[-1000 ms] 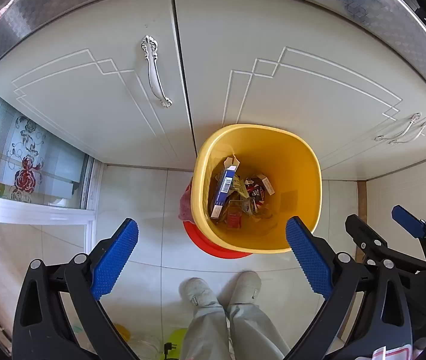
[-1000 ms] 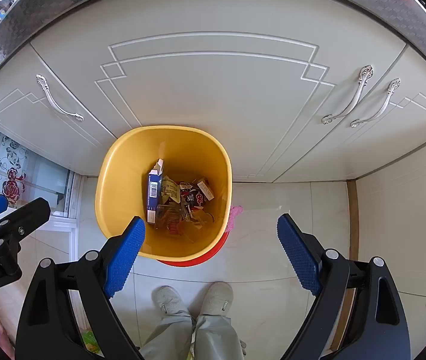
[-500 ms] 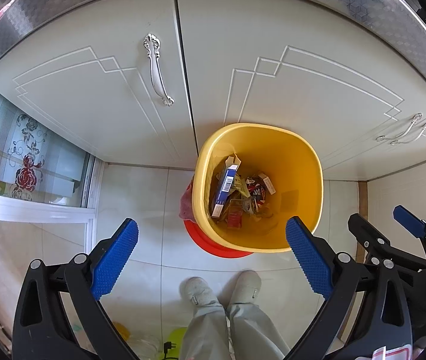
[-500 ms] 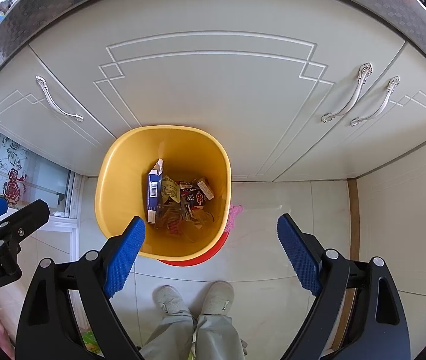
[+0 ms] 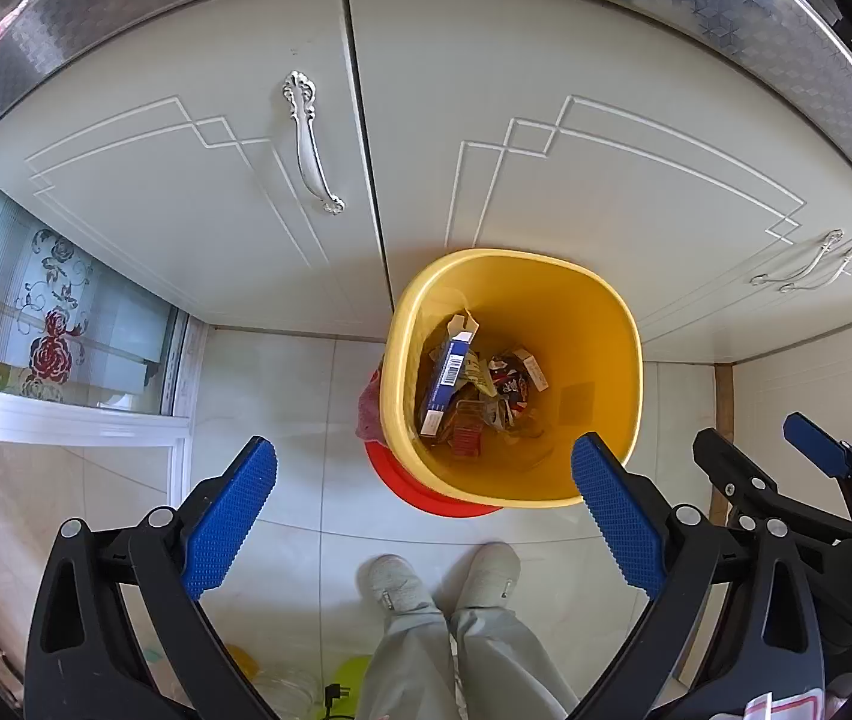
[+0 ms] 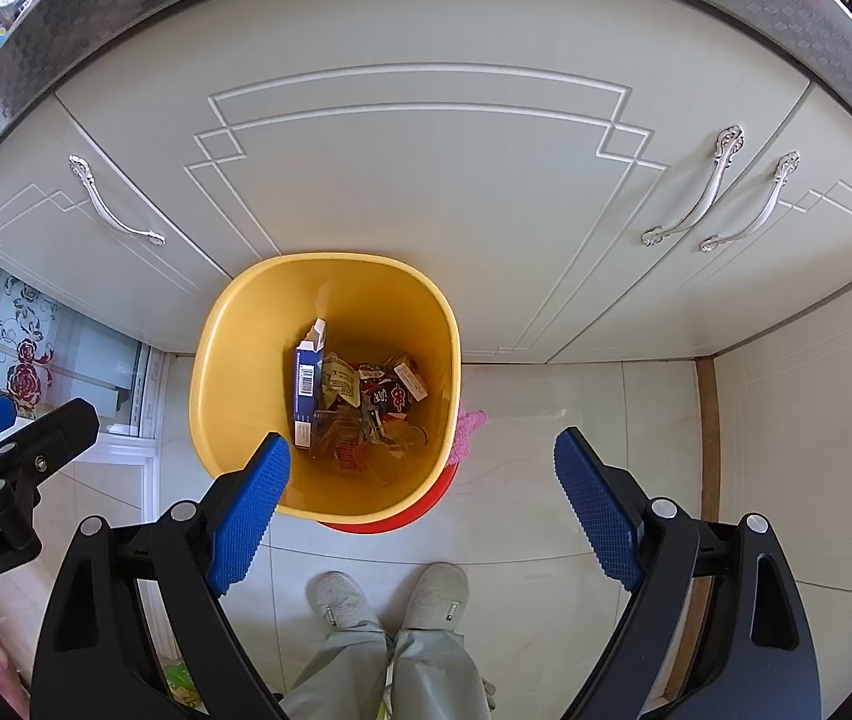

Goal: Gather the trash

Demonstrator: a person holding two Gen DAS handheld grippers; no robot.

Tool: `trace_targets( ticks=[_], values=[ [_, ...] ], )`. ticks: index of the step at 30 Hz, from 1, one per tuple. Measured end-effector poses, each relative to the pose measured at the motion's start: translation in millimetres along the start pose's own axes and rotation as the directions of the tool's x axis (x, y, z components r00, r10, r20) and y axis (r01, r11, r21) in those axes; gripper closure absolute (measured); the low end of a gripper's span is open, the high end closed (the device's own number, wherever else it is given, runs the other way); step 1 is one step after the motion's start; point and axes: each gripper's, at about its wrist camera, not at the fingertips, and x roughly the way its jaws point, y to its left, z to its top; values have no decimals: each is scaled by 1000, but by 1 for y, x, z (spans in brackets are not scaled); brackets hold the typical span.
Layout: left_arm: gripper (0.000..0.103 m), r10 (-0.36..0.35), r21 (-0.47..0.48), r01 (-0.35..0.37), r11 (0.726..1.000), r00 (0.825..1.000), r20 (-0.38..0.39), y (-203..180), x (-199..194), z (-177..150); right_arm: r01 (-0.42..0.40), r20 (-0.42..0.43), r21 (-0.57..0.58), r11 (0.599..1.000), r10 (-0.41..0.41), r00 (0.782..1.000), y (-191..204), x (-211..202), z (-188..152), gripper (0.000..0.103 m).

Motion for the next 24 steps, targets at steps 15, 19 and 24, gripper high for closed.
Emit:
trace_targets(
  ticks=[15, 19, 24],
  values=[
    [5, 1, -6, -1, 1000, 1000, -2, -1, 0, 1, -1, -1, 2, 1000, 1, 1000, 0, 0, 0, 13],
    [5, 4, -8, -4, 1000, 1000, -1, -2, 0, 1, -1, -4, 1, 1000, 1, 1000, 0, 1, 0, 13],
    [5, 7, -13, -7, 1000, 1000, -1, -4, 1, 0, -1, -3, -1, 1000, 1, 1000, 0, 1, 0, 13]
  ],
)
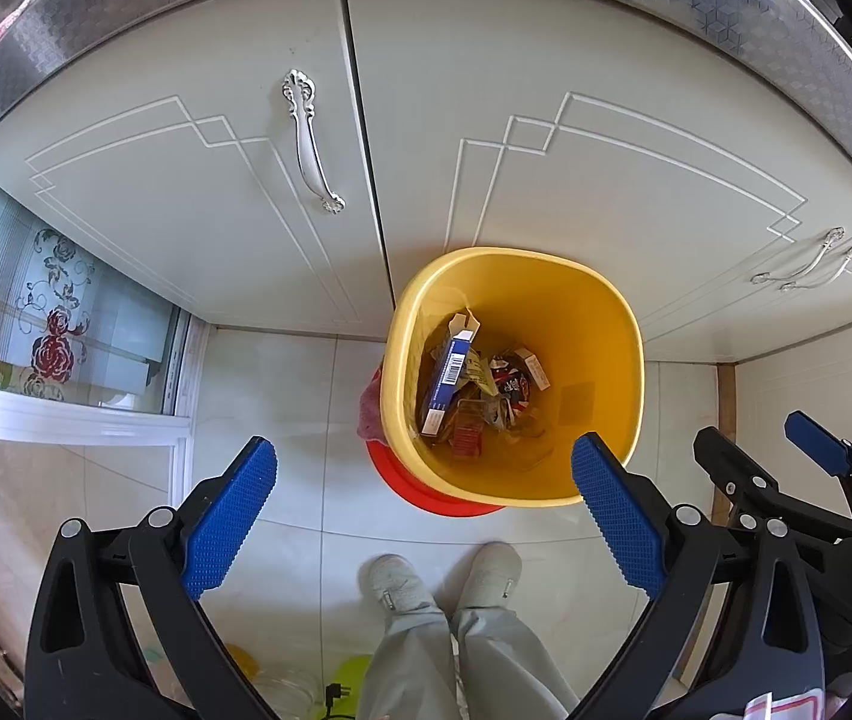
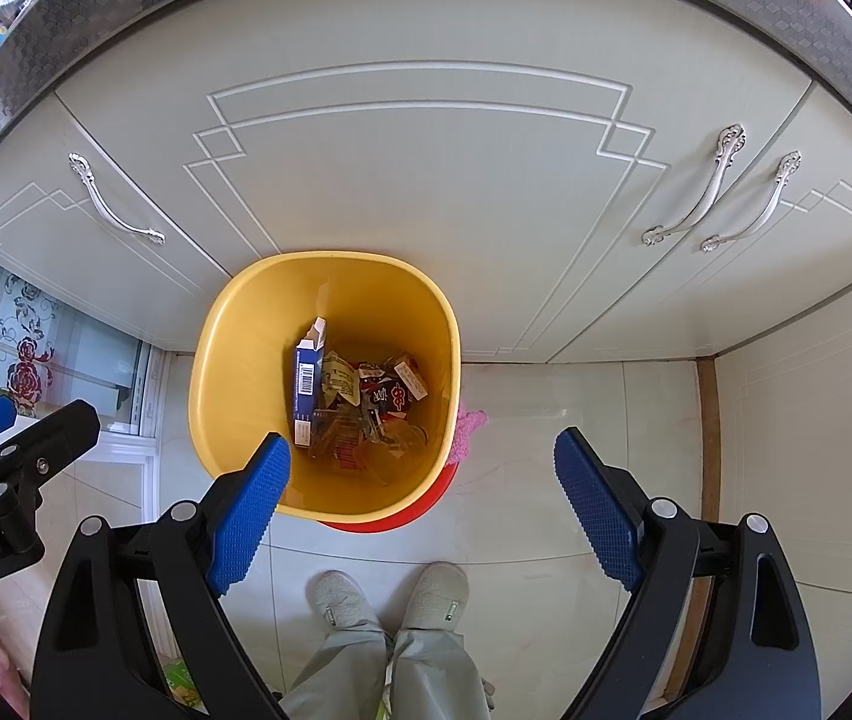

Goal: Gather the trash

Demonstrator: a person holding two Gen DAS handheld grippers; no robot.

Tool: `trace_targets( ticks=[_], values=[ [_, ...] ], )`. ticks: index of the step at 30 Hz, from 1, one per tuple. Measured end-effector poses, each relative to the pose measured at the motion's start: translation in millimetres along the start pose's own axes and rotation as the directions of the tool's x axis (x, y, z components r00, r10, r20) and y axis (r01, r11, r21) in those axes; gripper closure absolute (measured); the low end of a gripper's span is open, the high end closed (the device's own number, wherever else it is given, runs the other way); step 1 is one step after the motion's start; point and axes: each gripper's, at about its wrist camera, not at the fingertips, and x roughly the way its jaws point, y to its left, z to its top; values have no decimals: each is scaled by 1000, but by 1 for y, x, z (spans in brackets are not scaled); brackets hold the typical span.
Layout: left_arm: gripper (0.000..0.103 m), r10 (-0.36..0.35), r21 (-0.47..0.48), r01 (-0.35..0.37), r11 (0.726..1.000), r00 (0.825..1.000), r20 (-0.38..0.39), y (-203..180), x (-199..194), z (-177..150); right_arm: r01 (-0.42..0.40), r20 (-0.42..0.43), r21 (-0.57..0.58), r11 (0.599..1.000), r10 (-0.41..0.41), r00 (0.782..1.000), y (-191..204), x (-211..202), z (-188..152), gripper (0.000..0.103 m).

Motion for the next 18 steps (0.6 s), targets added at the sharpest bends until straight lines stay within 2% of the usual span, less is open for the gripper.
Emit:
trace_targets(
  ticks=[15, 18],
  values=[
    [6, 16, -10, -16, 1000, 1000, 11, -3, -1, 3, 3, 1, -5, 1000, -3, 1000, 1, 0, 1, 13],
    [10, 24, -7, -24, 1000, 1000, 11, -3, 0, 3, 3, -1, -7, 1000, -3, 1000, 2, 0, 2, 13]
  ],
)
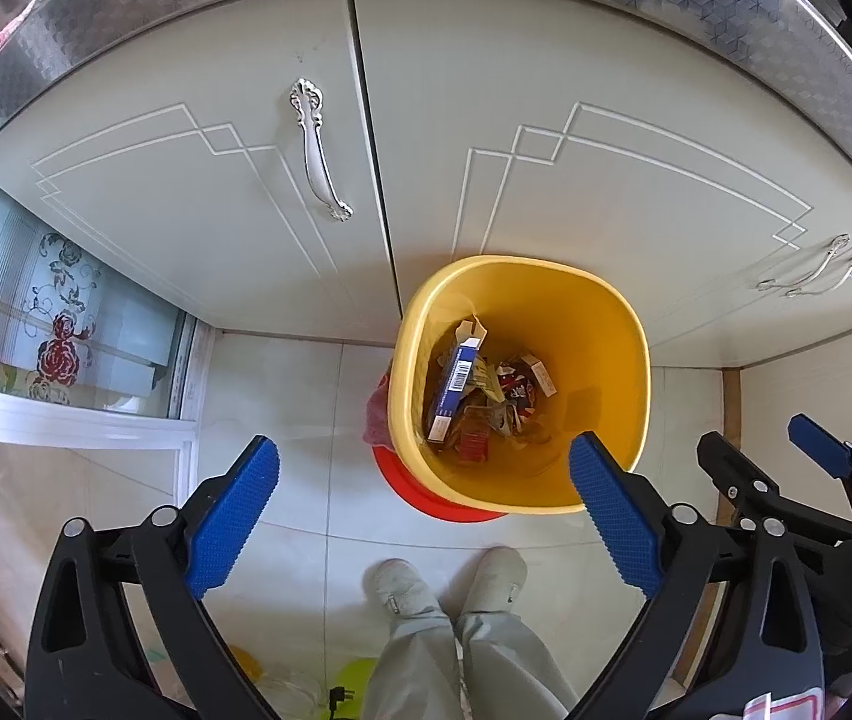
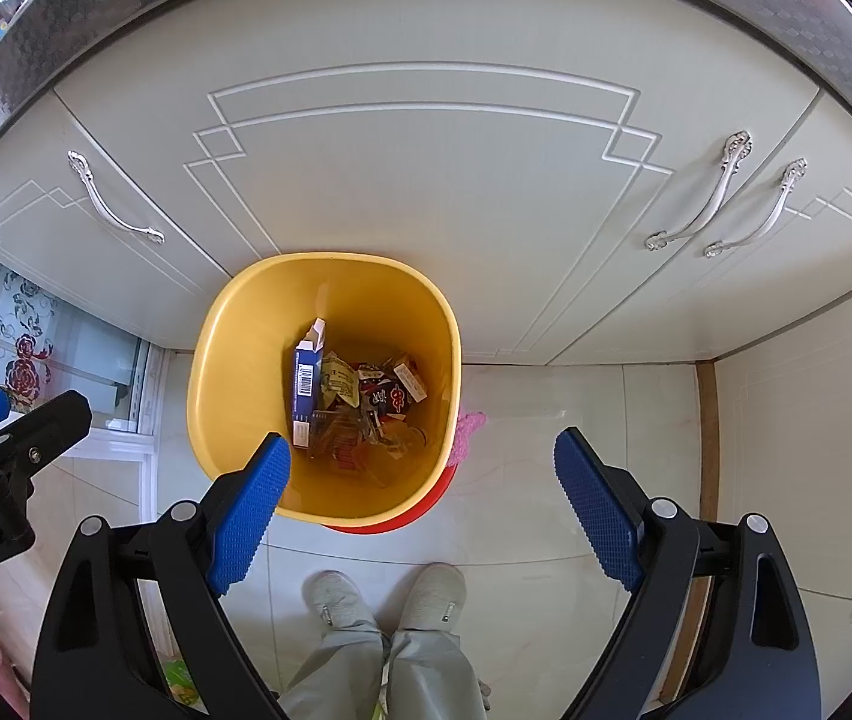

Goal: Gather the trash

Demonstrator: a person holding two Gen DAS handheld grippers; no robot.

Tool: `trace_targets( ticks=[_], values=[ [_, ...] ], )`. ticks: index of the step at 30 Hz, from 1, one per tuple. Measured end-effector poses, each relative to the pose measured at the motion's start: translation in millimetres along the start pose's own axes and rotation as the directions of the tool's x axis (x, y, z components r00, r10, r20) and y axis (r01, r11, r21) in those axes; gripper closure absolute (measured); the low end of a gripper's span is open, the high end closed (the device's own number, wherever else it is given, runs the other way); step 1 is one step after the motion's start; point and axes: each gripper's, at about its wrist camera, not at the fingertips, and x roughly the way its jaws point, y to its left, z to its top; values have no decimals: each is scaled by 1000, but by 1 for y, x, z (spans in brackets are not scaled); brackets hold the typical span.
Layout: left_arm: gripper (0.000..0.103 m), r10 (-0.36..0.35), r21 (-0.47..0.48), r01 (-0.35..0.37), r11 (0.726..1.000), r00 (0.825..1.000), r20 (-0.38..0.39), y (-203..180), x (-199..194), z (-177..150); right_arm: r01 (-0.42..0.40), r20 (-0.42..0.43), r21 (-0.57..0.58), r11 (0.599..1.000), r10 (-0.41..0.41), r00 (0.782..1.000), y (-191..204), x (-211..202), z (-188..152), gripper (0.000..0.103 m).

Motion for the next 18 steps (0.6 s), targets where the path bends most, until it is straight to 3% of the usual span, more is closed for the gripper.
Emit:
trace_targets(
  ticks=[6, 11, 18],
  values=[
    [16, 11, 7, -11, 1000, 1000, 3, -1, 0, 1, 1, -1, -2, 1000, -1, 1000, -1, 1, 2, 13],
    [8, 8, 10, -8, 1000, 1000, 1, -1, 0, 3, 1, -2, -3, 1000, -1, 1000, -1, 1, 2, 13],
    [6, -8, -1, 8, 1000, 1000, -7, 0, 1, 3, -1, -4, -4, 1000, 1, 1000, -1, 2, 3, 13]
  ],
)
